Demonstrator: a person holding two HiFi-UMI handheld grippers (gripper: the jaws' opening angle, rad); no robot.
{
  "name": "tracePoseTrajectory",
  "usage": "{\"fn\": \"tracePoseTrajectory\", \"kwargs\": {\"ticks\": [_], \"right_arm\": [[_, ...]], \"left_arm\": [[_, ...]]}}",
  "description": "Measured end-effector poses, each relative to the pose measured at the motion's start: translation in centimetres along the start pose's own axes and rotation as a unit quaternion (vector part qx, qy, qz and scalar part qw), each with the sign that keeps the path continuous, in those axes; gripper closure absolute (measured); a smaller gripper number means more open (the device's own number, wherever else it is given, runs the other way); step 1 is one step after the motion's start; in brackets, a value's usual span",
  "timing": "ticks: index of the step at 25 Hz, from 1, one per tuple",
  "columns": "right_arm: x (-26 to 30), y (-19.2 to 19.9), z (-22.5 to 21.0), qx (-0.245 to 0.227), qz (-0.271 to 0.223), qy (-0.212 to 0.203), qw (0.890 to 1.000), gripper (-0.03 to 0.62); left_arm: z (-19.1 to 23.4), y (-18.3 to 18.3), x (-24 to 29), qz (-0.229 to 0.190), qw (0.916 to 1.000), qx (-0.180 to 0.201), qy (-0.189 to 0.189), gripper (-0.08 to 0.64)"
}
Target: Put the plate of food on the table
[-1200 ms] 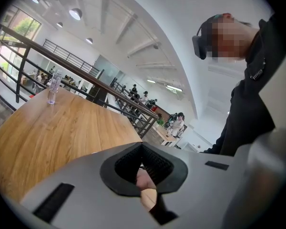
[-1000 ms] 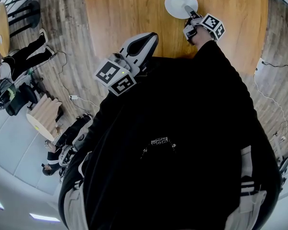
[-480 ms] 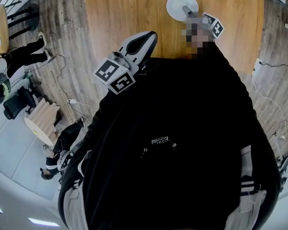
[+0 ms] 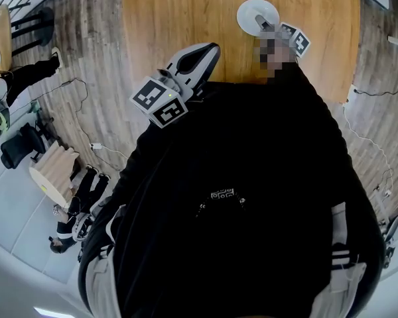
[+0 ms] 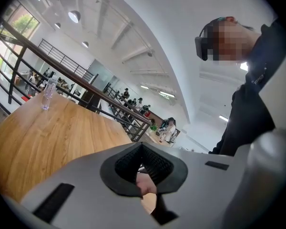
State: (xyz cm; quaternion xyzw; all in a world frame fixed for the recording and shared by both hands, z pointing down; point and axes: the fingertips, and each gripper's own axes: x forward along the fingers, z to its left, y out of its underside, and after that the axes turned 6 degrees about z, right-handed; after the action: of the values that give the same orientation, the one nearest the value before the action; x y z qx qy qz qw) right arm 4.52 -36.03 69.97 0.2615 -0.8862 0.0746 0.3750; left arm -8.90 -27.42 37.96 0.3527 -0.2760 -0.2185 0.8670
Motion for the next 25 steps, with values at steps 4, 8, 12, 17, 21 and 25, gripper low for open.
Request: {"fn": "tracePoseTrajectory", "kwargs": {"ticks": [4,8,12,17,21,25], "right_arm": [[-0.7,0.6,-1.8,-0.062,0.016,0.060,0.996,0.270],[-0.7,1.5,-2.9,-0.139,0.056,0.129,0.980,0.267],[-1.0,2.0,-3.5,-0.167,0.078,0.175,0.967,0.268],[-2.1,2.2,-4.7,-0.168,0.096,0.215,0.957,0.293],[-3.1,1.8,-3.5,-0.157,0.077,0.206,0.963,0.293],[-4.1,1.1,-1.6,-0.149,0.045,0.176,0.972,0.309]], "left_arm": [[-0.7,0.1,-0.6,-0.001,1.0000,0.006,0.005,0.554],[-1.0,0.1,-0.8,-0.002,0.9998,0.012,0.017,0.554],[-1.2,-0.3,-1.3,-0.006,0.9995,0.019,0.025,0.554],[-1.5,-0.5,-1.8,-0.008,0.9990,0.022,0.039,0.554],[-1.2,-0.8,-2.2,-0.014,0.9987,0.026,0.042,0.554],[-1.2,-1.0,-2.2,-0.013,0.9982,0.040,0.042,0.554]]}}
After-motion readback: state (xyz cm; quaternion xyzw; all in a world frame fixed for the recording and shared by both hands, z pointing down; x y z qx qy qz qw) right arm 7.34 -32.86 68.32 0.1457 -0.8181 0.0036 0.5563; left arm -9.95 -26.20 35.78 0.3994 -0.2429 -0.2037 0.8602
